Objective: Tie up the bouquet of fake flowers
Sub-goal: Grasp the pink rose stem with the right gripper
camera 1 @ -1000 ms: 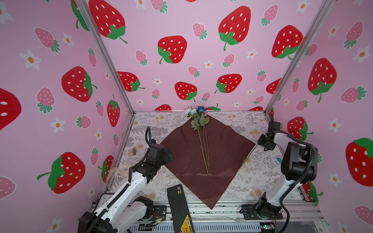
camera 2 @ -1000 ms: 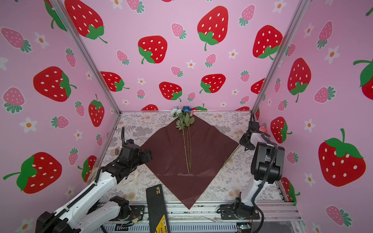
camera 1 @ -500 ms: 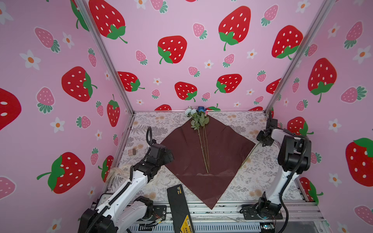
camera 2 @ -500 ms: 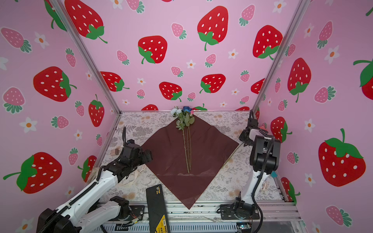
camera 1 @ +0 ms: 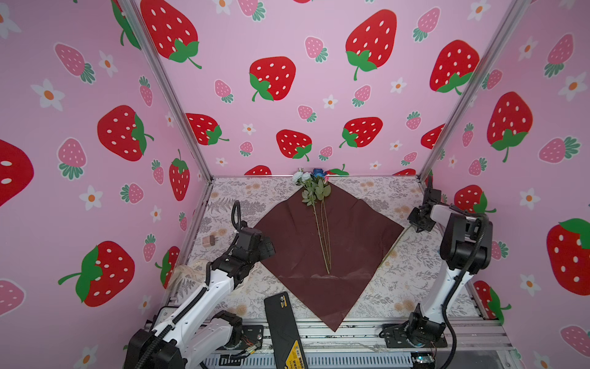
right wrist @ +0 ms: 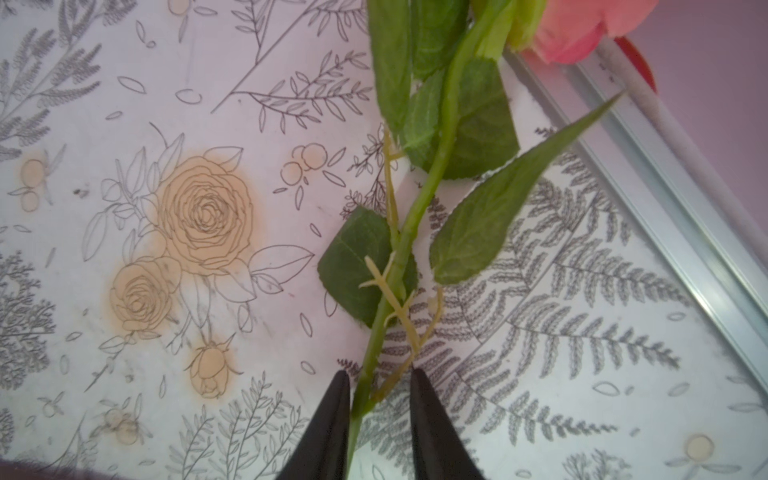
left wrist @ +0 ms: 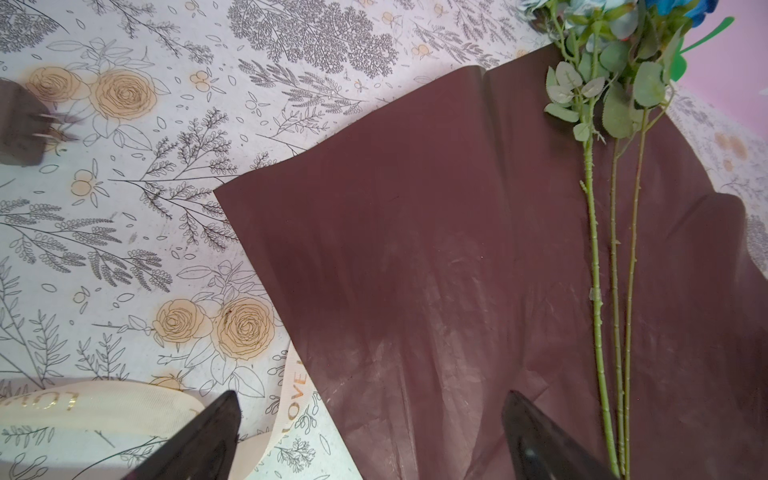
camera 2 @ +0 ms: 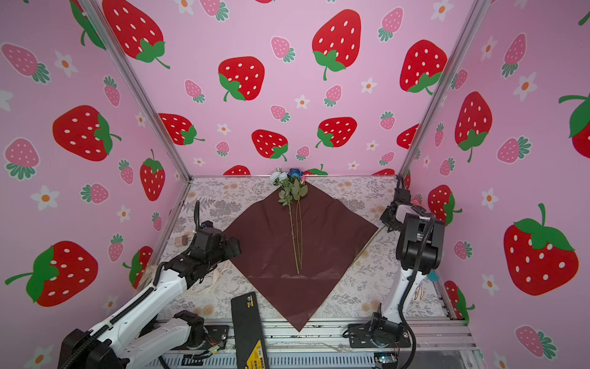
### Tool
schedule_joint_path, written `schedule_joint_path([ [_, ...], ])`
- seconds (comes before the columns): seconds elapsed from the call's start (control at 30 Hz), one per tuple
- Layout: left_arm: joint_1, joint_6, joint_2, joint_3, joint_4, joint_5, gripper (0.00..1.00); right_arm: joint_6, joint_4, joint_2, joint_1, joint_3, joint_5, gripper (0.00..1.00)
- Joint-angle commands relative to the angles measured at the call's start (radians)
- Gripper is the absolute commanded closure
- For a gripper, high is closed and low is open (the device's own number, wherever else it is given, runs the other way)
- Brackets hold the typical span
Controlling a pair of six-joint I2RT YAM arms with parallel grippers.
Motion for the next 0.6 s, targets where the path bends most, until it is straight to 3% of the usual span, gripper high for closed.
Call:
schedule_joint_path([
  [0.0, 0.005, -0.008, -0.006, 0.04, 0.002, -0.019, 0.01, -0.006, 0.0, 0.031, -0.015, -0.03, -0.022, 0.75],
  [0.37, 0.006, -0.012, -0.019, 0.032, -0.002, -0.021, 0.01, -0.039, -0.008, 0.023, -0.045, -0.037, -0.078, 0.98],
  [0.57, 0.006, -0.009, -0.018, 0.029, -0.002, -0.027, 0.01, -0.062, -0.016, -0.038, -0.044, -0.064, -0.09, 1.0],
])
